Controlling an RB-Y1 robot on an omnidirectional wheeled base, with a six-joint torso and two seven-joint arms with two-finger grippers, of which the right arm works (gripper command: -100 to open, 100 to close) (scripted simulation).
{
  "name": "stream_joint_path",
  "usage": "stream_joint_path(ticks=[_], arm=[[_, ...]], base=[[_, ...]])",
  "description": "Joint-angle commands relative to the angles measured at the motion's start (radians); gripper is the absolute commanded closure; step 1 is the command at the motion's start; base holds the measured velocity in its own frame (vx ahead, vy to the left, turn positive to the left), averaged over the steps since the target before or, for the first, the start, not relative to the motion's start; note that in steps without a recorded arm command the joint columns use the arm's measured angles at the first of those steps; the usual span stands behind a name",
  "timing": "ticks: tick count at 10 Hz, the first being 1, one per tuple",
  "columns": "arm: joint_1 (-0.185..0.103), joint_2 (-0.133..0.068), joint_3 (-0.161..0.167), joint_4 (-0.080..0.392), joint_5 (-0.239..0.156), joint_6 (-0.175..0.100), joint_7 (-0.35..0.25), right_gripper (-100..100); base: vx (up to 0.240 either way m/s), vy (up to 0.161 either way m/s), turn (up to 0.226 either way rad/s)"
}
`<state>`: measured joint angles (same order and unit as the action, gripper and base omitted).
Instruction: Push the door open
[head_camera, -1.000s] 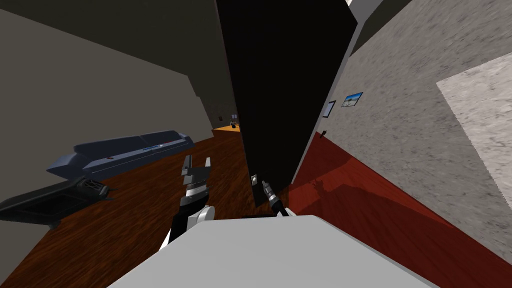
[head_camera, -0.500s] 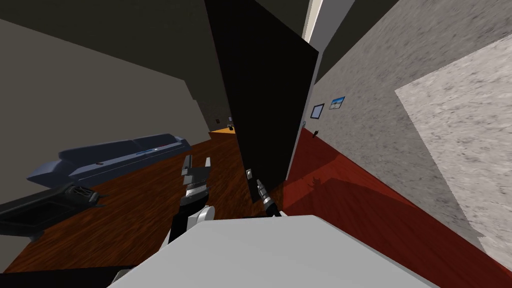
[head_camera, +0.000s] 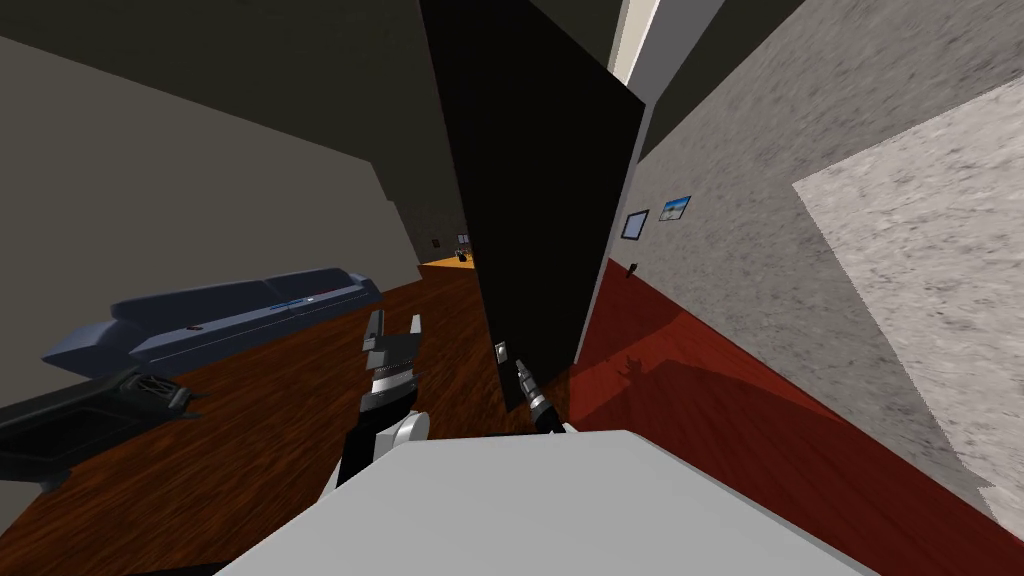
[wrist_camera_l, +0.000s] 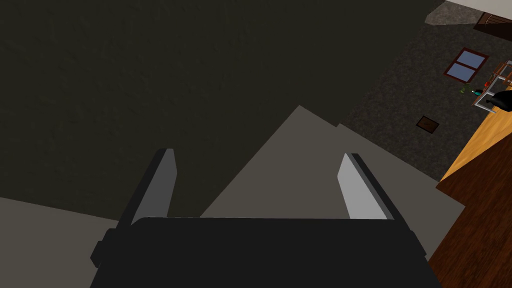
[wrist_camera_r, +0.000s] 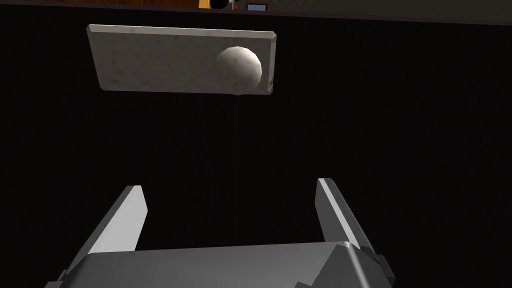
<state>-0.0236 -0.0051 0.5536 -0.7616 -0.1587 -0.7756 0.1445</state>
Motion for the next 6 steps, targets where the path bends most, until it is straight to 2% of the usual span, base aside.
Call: stream_joint_path(ticks=[1, 3, 4, 5, 6], arm=[[0.005, -0.015, -0.002, -0.015, 0.0, 0.008, 0.003, -100], [0.001, -0.001, -0.006, -0.011, 0.0, 0.007, 0.004, -100], [-0.001, 0.015, -0.008, -0.009, -0.001, 0.006, 0.005, -100], [-0.002, 0.04, -0.01, -0.007, -0.001, 0.005, 0.005, -100], [0.001, 0.025, -0.008, -0.01, -0.001, 0.004, 0.005, -100]], base=[[0.226, 0.095, 0.019], [0.193, 0.111, 0.018], [0.148, 0.144, 0.014], [0.138, 0.152, 0.023], [0.057, 0.073, -0.009]])
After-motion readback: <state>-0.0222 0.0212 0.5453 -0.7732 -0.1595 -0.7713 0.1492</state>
